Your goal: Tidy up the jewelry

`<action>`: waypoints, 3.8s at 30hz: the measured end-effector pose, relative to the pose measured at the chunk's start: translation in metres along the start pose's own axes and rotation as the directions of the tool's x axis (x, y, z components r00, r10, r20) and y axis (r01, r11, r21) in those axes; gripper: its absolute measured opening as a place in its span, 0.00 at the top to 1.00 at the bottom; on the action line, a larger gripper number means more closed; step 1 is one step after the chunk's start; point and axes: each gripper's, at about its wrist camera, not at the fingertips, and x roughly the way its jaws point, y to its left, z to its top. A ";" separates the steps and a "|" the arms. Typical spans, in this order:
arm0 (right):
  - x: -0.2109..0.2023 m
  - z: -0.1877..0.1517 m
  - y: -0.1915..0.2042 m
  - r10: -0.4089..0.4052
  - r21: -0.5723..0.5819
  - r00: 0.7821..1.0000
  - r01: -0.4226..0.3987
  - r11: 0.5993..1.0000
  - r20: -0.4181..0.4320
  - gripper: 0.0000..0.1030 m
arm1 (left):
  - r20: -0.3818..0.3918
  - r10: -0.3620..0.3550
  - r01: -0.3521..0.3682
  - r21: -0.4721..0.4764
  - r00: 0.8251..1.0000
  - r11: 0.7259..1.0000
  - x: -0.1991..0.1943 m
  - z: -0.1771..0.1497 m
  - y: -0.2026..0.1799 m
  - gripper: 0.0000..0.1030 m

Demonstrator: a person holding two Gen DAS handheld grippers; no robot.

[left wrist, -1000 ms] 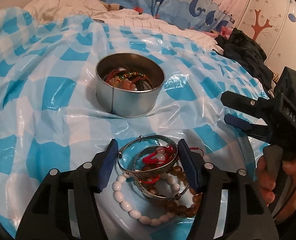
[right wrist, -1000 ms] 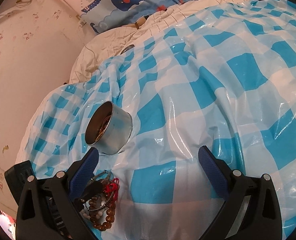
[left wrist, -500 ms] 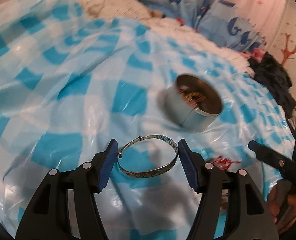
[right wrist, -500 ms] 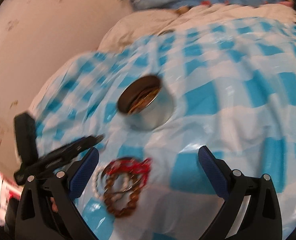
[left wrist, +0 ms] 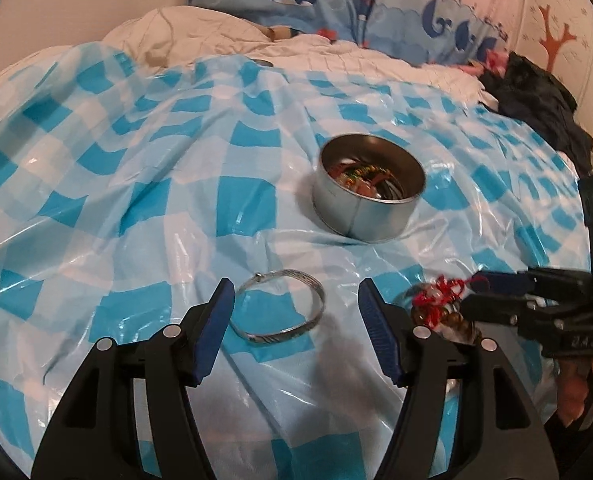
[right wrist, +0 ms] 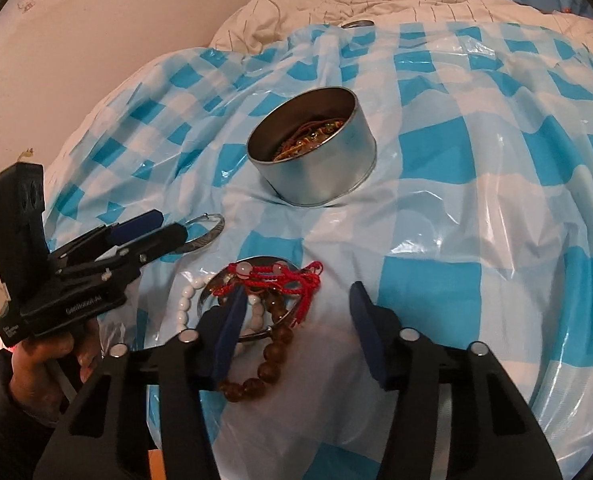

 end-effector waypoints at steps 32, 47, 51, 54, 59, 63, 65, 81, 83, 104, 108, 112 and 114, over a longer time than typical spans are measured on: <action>-0.018 0.009 0.001 0.046 0.003 0.987 -0.047 0.999 0.153 0.35 | -0.096 -0.065 0.061 -0.047 0.993 0.997 0.017 -0.001 0.006 0.83; -0.056 0.014 -0.014 0.342 0.037 0.873 -0.377 0.926 0.347 0.99 | -0.024 -0.127 0.127 -0.025 0.992 0.992 0.001 0.004 0.002 0.99; -0.058 0.017 -0.011 0.344 0.031 0.873 -0.378 0.925 0.346 0.99 | 0.045 -0.192 0.195 -0.070 0.980 0.978 -0.012 0.011 0.007 0.99; -0.060 0.019 -0.010 0.335 0.032 0.875 -0.369 0.929 0.348 0.99 | 0.083 -0.250 0.257 -0.079 0.965 0.963 -0.017 0.018 0.004 0.99; -0.061 0.027 -0.008 0.312 0.017 0.881 -0.340 0.940 0.356 0.99 | 0.127 -0.291 0.296 -0.024 0.948 0.955 -0.019 0.038 -0.018 0.99; -0.062 0.036 -0.012 0.302 0.022 0.880 -0.333 0.943 0.367 0.99 | 0.155 -0.298 0.300 0.012 0.942 0.954 -0.009 0.065 -0.036 0.99; -0.065 0.041 -0.014 0.297 0.022 0.876 -0.330 0.944 0.380 0.99 | 0.164 -0.304 0.304 0.025 0.938 0.952 0.000 0.078 -0.044 0.99; 0.002 0.124 -0.010 0.104 0.015 0.959 -0.112 0.994 0.263 0.97 | 0.161 -0.146 0.190 -0.308 0.976 0.932 0.008 0.072 0.034 0.50; 0.012 0.120 -0.015 0.022 0.025 0.973 -0.028 0.999 0.229 0.68 | 0.136 -0.116 0.157 -0.345 0.984 0.925 0.006 0.066 0.046 0.49; -0.019 -0.003 -0.055 -0.278 0.229 0.925 0.220 0.948 0.260 0.35 | 0.086 -0.081 0.100 -0.251 0.993 0.963 -0.031 0.015 0.014 0.29; -0.020 -0.007 -0.045 -0.307 0.185 0.905 0.261 0.947 0.295 0.27 | 0.083 -0.090 0.108 -0.238 0.992 0.965 -0.033 0.015 0.011 0.27; -0.020 -0.008 -0.046 -0.304 0.182 0.906 0.260 0.948 0.293 0.26 | 0.089 -0.111 0.129 -0.236 0.990 0.963 -0.036 0.017 0.008 0.25; -0.019 -0.008 -0.046 -0.304 0.183 0.907 0.258 0.948 0.293 0.26 | 0.094 -0.112 0.131 -0.222 0.989 0.966 -0.040 0.019 0.005 0.23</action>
